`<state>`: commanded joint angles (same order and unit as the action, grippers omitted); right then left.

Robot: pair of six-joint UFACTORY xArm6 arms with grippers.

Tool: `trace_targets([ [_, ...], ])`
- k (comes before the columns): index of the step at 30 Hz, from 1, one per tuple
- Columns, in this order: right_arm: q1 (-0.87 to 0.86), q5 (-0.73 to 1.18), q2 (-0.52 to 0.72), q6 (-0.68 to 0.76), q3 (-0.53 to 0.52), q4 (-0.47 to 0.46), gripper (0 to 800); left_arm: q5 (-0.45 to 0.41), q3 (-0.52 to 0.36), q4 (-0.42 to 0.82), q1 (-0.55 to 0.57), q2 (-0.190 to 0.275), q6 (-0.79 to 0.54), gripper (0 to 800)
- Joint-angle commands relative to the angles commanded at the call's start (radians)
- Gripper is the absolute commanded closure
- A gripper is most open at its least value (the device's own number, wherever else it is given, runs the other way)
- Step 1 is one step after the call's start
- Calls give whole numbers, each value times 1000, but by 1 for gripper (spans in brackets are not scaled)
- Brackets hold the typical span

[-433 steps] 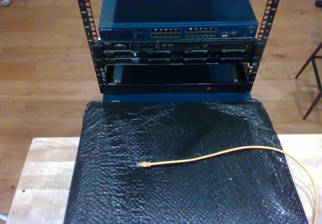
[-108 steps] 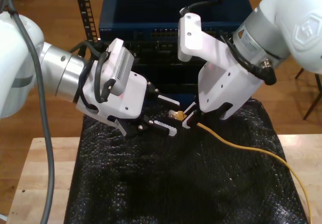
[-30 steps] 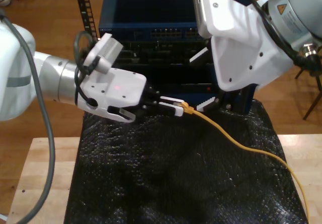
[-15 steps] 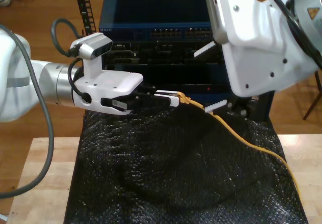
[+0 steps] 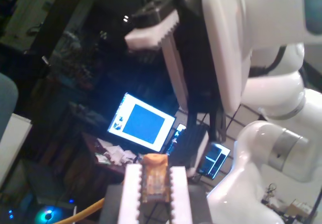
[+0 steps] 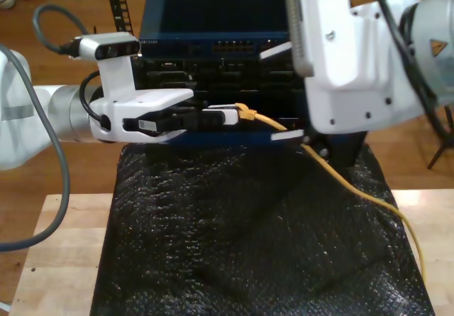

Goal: Grab the cable and plug it in

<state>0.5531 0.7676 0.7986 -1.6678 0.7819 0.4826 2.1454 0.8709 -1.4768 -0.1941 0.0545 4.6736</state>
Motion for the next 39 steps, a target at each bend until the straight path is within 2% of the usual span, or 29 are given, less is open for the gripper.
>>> trace_targets([
  [7, 81, -114, 26, -44, -58, -2, 9, 58, 0, -31, -14, -23, 61, 793],
  [14, 81, -175, 64, -63, -84, -2, 58, 140, 3, -86, -34, -57, 84, 793],
  [18, 83, -176, 71, -61, -83, 0, 110, 146, 12, -86, -34, -58, 84, 793],
  [20, 84, -178, 71, -58, -83, 2, 174, 158, 12, -86, -34, -60, 83, 793],
  [31, 135, -210, 43, -57, -81, 3, 209, 184, 11, -98, -34, -60, 83, 784],
  [39, 147, -244, 25, -57, -81, 3, 303, 192, 11, -98, -32, -60, 81, 784],
])
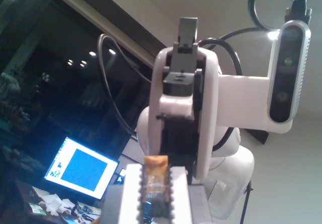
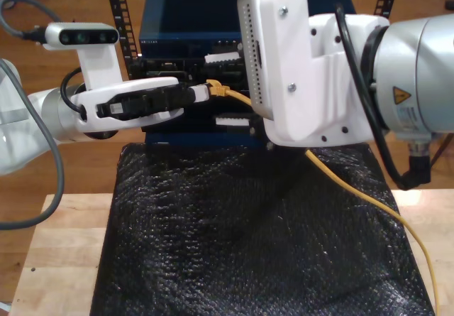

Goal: Grab the cable and plug it in

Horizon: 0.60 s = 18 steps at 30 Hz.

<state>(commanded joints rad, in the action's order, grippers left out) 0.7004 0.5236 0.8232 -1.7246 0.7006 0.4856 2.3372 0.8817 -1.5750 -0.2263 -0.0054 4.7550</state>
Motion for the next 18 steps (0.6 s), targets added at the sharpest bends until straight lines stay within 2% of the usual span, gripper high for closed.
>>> trace_targets([
  [14, -2, -11, 5, 0, -2, 0, 424, 28, 2, 0, 2, 2, 2, 778],
  [18, -2, -17, 6, 2, -5, 0, 490, 34, 3, 0, 0, 2, 2, 778],
])
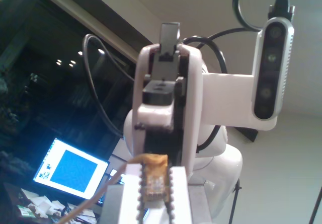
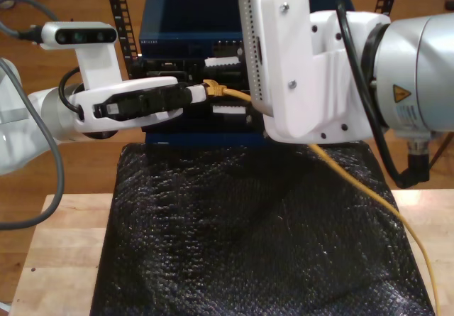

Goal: Grab the cable and plug it in

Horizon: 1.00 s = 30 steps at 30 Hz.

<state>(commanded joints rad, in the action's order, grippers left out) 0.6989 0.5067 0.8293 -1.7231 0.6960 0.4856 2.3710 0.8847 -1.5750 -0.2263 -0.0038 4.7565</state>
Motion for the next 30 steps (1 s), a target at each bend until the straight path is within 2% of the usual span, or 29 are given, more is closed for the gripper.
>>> trace_targets([
  [30, 18, 0, 14, 2, -9, 0, 538, 12, 12, 0, 2, 0, 14, 778],
])
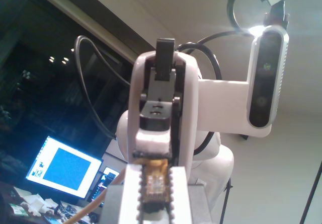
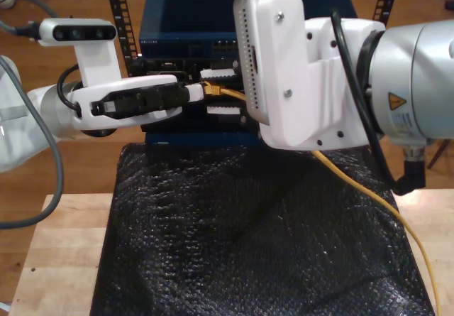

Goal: Grab the cable and plug it in

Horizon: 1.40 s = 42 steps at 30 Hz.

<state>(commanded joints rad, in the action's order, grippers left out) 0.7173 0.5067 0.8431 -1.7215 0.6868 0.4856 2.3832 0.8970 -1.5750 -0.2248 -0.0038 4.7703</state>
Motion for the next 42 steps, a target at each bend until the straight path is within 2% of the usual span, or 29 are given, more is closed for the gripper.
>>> trace_targets([
  [21, 2, 0, 11, 3, -5, 2, 555, 0, -3, 2, 0, -2, 2, 777],
  [29, 0, 0, 11, 3, -6, 2, 585, 0, 0, 0, 0, -2, 2, 777],
  [32, 0, 0, 11, 3, -6, 2, 614, 0, -3, 2, 0, -2, 2, 777],
  [36, 0, -2, 11, 3, -6, 3, 716, 2, 0, 2, 0, -2, 2, 761],
  [37, 0, -2, 11, 3, -8, 3, 751, 2, -3, 0, 0, 0, 2, 717],
  [40, 0, -2, 11, 12, -8, 3, 788, 28, -5, 0, 0, -2, 2, 479],
  [41, 0, -2, 11, 21, -8, 3, 792, 41, -3, 0, 0, -2, 2, 425],
  [42, 0, -2, 11, 29, -8, 3, 794, 49, -3, 0, 2, -2, 2, 417],
])
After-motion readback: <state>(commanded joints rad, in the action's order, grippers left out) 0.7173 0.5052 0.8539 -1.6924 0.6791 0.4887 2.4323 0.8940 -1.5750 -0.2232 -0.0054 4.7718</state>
